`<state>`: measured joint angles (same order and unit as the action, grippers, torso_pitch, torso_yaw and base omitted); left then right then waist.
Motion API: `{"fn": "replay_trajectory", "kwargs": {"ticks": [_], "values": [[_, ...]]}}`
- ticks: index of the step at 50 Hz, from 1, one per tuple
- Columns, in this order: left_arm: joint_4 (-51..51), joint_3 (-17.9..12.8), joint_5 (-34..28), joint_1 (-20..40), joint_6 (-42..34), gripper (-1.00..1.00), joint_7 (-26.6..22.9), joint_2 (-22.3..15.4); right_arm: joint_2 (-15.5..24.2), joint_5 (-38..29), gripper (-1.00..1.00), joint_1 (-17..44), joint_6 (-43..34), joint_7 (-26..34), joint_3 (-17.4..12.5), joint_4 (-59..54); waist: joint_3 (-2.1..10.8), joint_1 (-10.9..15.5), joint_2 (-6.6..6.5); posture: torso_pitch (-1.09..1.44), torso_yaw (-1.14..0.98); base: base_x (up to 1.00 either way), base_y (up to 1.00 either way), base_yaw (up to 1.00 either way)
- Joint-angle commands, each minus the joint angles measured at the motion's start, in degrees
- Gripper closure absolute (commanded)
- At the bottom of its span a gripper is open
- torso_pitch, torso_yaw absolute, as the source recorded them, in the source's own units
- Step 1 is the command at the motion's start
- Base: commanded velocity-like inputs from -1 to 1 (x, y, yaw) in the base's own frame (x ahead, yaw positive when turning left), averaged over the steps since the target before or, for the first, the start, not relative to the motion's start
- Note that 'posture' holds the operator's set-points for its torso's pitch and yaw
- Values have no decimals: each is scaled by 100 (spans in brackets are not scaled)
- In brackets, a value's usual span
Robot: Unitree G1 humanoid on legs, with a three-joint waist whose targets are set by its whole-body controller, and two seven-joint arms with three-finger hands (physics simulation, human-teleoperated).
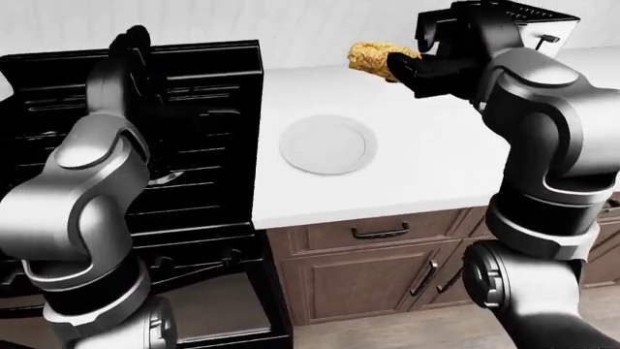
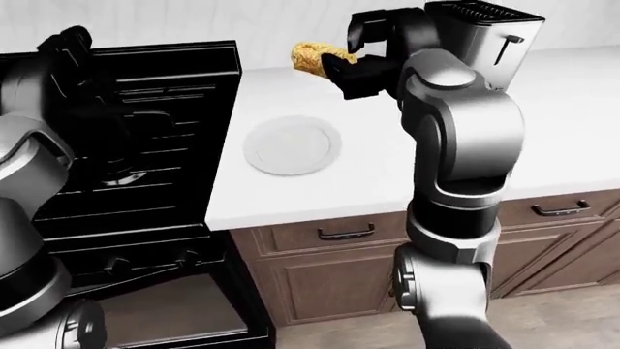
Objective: Pick the hot dog from the plate and place it in the pan.
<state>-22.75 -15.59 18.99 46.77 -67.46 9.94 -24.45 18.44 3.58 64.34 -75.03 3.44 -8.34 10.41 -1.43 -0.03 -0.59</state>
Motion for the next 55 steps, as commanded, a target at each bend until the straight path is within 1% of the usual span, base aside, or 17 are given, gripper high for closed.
{"fn": "replay_trajectory", "kwargs": {"ticks": [1, 3, 5, 6, 7, 14, 17, 18, 22, 27, 31, 33, 44, 46, 47, 50, 55], "values": [[-107, -86, -58, 98, 146, -100, 24, -94, 4, 72, 100, 201, 283, 9, 16, 197, 83, 25, 2, 0, 0, -2, 25, 0], [-126, -114, -55, 98, 116, -100, 13, -116, -11, 80, 100, 189, 332, -19, 1, 159, 26, -13, -167, 0, 0, -2, 25, 0], [-151, -113, -57, 75, 112, -100, 21, -99, -39, 89, 100, 174, 368, -50, 9, 136, 140, -52, -563, 0, 0, -2, 25, 0], [-152, -112, -58, 63, 127, -100, 21, -89, -42, 97, 100, 166, 352, -56, 21, 153, 96, -23, -321, 0, 0, -2, 25, 0], [-149, -123, -54, 69, 119, -100, 11, -102, -32, 104, 100, 143, 379, -52, 13, 144, 81, -60, -433, 0, 0, -2, 26, 0], [-135, -102, -70, 89, 120, -100, 14, -91, -60, 188, 100, 68, 346, -98, -27, 216, 18, -84, -24, 0, 0, -5, 31, 0], [-174, -105, -64, 95, 76, -100, 26, -81, -55, 212, 100, 51, 361, -114, -24, 214, 90, -82, 391, 0, 0, -13, 42, 0], [-151, -102, -74, 76, 118, -100, 15, -85, -57, 221, 100, 38, 363, -123, -28, 224, 116, -96, 278, 0, 0, -12, 43, 0], [-177, -110, -85, -22, 159, -100, -7, -71, -83, 260, 100, -6, 392, -173, -13, 230, 231, -72, 294, 0, 0, -14, 43, 0], [-184, -122, -72, 57, 84, -100, 4, -83, -70, 293, 100, 18, 400, -189, -2, 195, 88, -40, 6, 0, 0, -14, 42, 0], [-172, -113, -61, 159, 36, -100, 23, -94, -54, 319, 100, 23, 360, -198, -12, 227, 235, -127, -608, 0, 0, -14, 43, 0], [-191, -108, -56, 160, 17, -100, 26, -95, -52, 327, 100, 26, 347, -202, -6, 232, 93, -77, -445, 0, 0, -14, 43, 0], [-193, -134, -31, 207, -37, -100, 31, -127, -76, 342, 100, -33, 393, -219, 11, 226, 77, -124, 133, 0, 0, -17, 45, 0], [-192, -131, -28, 193, -23, -100, 39, -112, -92, 346, 100, -42, 387, -229, 14, 238, 136, -134, 390, 0, 0, -18, 45, 0], [-179, -117, -36, 167, 14, -100, 37, -106, -96, 350, 100, -51, 376, -231, 14, 254, 114, -165, 246, 0, 0, -17, 46, 0], [-184, -97, -55, 67, 85, -100, 31, -72, -91, 358, 100, -101, 425, -216, 17, 242, 246, -90, 345, 0, 0, -17, 45, 0], [-200, -86, -65, 53, 86, -100, 33, -48, -93, 371, 100, -143, 404, -208, 13, 297, 92, -20, 69, 0, 0, -17, 45, 0]]}}
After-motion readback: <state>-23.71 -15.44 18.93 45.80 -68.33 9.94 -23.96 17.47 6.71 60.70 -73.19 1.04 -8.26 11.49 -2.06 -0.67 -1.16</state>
